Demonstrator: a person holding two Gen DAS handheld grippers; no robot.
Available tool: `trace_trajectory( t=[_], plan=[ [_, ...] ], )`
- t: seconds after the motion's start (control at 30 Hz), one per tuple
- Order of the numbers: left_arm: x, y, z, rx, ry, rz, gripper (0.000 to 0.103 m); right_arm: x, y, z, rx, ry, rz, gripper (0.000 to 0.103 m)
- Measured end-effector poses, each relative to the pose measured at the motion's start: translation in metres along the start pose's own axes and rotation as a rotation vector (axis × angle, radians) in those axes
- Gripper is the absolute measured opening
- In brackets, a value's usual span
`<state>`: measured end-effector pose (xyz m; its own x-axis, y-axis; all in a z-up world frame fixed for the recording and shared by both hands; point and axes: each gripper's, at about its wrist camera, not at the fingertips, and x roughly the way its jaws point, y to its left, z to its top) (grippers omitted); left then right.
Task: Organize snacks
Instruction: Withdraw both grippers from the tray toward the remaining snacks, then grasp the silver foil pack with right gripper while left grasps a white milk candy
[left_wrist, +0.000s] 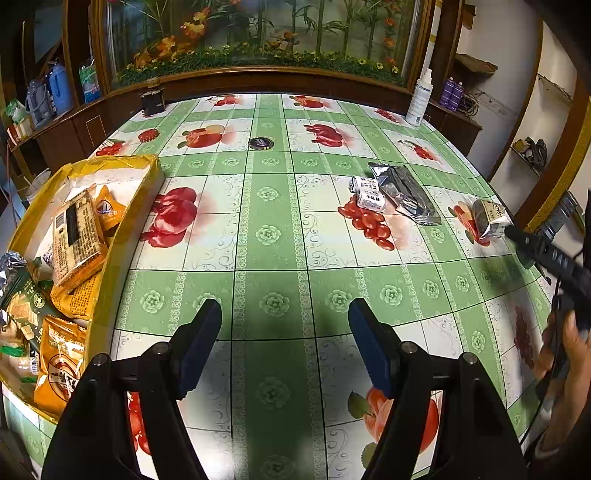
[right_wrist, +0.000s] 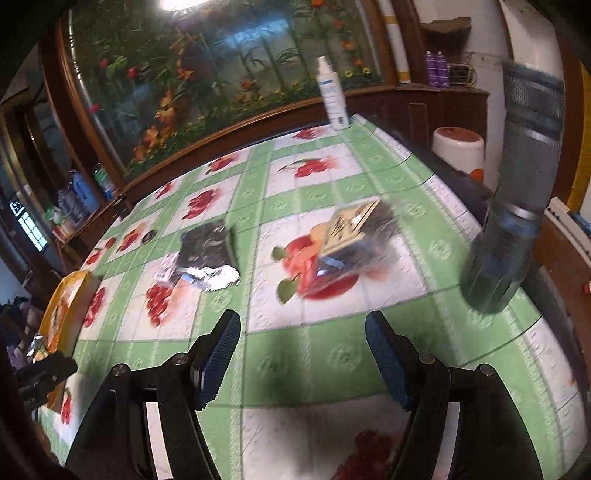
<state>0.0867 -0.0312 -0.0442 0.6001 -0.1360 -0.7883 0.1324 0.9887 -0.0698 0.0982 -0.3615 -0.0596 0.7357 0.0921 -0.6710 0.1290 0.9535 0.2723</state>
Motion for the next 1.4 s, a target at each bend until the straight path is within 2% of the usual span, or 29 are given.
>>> trace_trajectory(
  t=[0.13,0.27,0.43,0.6,0.63,0.7,0.77,0.93,1.2,1.33,1.4],
  plan=[
    [0.005,0.0,-0.002,-0.011,0.02,-0.018,0.071,0.005,0.013,0.027,-0.022,-0.039,0.057,0.074],
    [0.007,-0.003,-0.004,-0.003,0.03,-0.019,0.071,0.04,0.061,0.039,-0.141,0.027,0.122,0.073],
    [0.007,0.002,-0.004,-0.009,0.033,-0.014,0.071,0.089,0.108,0.04,-0.249,0.094,0.095,0.074],
    [0.011,0.008,-0.004,-0.027,0.049,-0.015,0.071,0.122,0.128,0.034,-0.309,0.149,0.073,0.078],
    [0.012,0.009,-0.004,-0.03,0.051,-0.015,0.071,0.125,0.128,0.032,-0.306,0.162,0.086,0.077],
    [0.014,0.009,-0.004,-0.034,0.056,-0.017,0.071,0.123,0.123,0.03,-0.289,0.161,0.094,0.063],
    [0.016,0.007,-0.004,-0.033,0.06,-0.023,0.071,0.118,0.118,0.028,-0.284,0.168,0.083,0.062],
    [0.021,-0.002,0.006,-0.013,0.051,-0.026,0.071,0.09,0.093,0.017,-0.245,0.174,0.082,0.061],
    [0.056,-0.042,0.058,-0.001,0.019,-0.056,0.071,0.059,0.056,-0.001,-0.113,0.147,0.047,0.064],
    [0.088,-0.067,0.075,0.025,0.056,-0.053,0.071,0.059,0.05,-0.002,-0.093,0.127,0.066,0.065],
    [0.101,-0.073,0.079,0.017,0.079,-0.087,0.071,0.059,0.05,-0.001,-0.098,0.127,0.064,0.066]
  ],
)
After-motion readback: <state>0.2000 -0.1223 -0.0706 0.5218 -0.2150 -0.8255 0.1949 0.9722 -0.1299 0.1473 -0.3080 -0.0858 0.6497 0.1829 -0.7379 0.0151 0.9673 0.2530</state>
